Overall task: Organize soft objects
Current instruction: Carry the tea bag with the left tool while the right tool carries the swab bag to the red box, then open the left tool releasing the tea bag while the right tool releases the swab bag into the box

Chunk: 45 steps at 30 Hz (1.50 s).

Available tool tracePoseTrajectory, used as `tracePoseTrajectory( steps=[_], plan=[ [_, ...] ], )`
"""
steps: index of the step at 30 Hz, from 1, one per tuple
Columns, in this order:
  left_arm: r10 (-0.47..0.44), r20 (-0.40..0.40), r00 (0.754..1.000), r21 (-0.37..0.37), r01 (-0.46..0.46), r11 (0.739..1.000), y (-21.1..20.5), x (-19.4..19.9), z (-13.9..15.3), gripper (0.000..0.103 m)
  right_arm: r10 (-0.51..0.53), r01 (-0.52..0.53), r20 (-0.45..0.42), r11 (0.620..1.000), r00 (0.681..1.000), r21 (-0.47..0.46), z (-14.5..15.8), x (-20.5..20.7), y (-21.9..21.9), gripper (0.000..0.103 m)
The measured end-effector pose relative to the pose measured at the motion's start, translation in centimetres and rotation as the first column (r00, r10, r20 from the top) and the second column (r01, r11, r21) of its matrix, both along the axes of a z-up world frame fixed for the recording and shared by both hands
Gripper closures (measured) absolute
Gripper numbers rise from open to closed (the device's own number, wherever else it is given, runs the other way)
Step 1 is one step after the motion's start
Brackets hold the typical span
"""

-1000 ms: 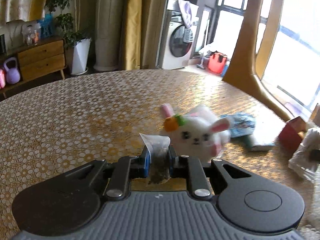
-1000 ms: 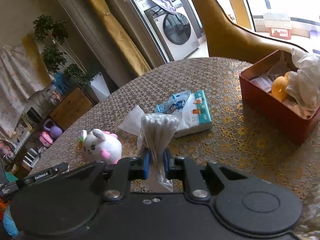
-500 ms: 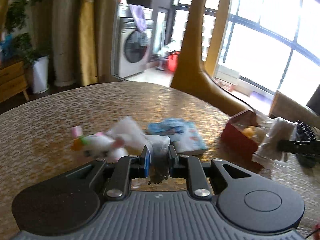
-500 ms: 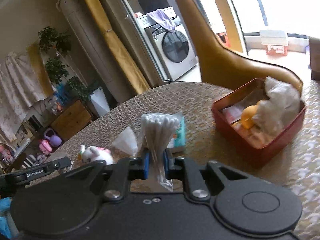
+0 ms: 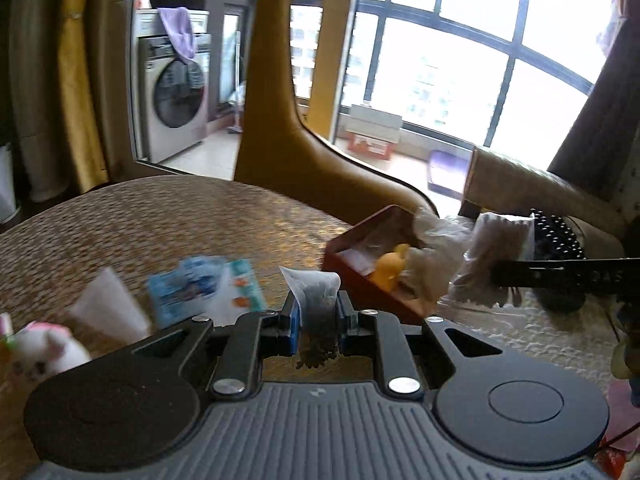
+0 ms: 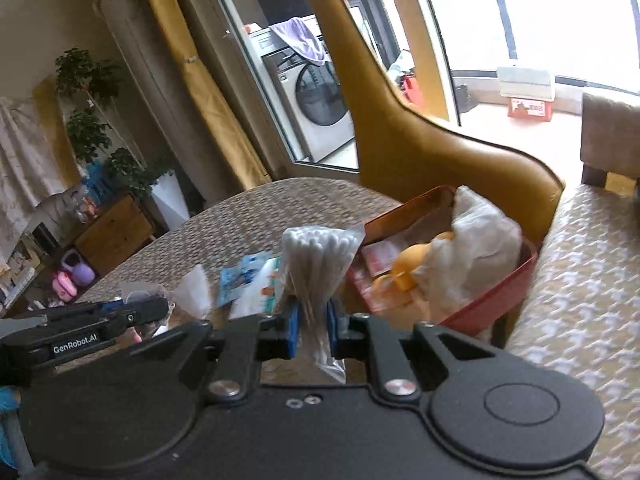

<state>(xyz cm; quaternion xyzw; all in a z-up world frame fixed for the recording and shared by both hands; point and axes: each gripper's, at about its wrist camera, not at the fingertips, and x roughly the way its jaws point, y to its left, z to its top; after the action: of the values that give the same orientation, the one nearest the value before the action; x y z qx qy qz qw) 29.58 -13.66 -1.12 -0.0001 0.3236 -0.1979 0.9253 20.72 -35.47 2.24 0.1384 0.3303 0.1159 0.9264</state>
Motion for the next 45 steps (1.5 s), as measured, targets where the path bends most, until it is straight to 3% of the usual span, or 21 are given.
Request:
tracePoseTrajectory(
  steps=[8,17,24,39,45],
  plan=[
    [-0.071,-0.034,0.997,0.014,0.072,0.997,-5.0,3.6,-0.5,0.086,-0.070,0.070,-0.006,0.997,0.998,-0.040,-0.7,2.4,-4.3,0.089],
    [-0.093,-0.073,0.993,0.044,0.096,0.994,-9.9,8.5,-2.2,0.086,-0.046,0.039,-0.064,0.994,0.997,-0.104,-2.6,6.8,-6.3,0.089],
    [-0.092,-0.113,0.989,0.073,0.100,0.992,-12.7,12.2,-4.0,0.086,0.033,-0.053,-0.119,0.985,0.992,-0.164,-4.6,8.9,-5.7,0.089],
    [-0.080,-0.220,0.972,0.104,0.105,0.989,-15.9,16.8,-8.3,0.086,0.141,-0.172,-0.182,0.971,0.973,-0.164,-8.0,10.5,-3.9,0.089],
    [-0.074,-0.239,0.968,0.134,0.108,0.985,-16.8,17.3,-9.1,0.085,0.151,-0.179,-0.183,0.972,0.972,-0.152,-8.5,10.4,-3.5,0.082]
  ],
)
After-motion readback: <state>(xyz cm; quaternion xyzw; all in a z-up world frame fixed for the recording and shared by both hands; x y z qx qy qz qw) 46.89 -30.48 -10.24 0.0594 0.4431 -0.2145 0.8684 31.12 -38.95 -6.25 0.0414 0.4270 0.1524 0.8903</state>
